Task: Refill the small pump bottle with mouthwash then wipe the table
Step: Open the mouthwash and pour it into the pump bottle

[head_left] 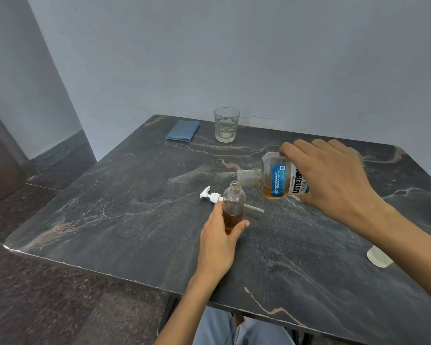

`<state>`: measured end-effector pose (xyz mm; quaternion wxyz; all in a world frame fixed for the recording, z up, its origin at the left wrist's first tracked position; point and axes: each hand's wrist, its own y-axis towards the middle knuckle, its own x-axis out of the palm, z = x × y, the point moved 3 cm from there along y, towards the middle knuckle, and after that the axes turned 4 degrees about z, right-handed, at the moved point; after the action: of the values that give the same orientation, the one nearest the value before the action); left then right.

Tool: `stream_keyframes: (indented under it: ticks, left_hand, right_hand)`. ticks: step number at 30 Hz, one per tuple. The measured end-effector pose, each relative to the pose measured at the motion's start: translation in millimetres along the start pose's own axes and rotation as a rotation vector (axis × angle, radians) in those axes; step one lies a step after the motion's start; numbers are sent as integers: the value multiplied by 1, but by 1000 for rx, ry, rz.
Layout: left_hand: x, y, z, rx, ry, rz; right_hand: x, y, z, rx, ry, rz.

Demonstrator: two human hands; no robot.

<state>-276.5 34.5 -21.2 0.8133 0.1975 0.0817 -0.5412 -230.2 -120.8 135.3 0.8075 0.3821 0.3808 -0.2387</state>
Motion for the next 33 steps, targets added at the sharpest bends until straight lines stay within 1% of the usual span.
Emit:
stream_keyframes:
  ticks: [33]
  left_hand:
    - [0,-1,2,8,12,8]
  right_hand:
    - [-1,2,0,-14,-24,-17]
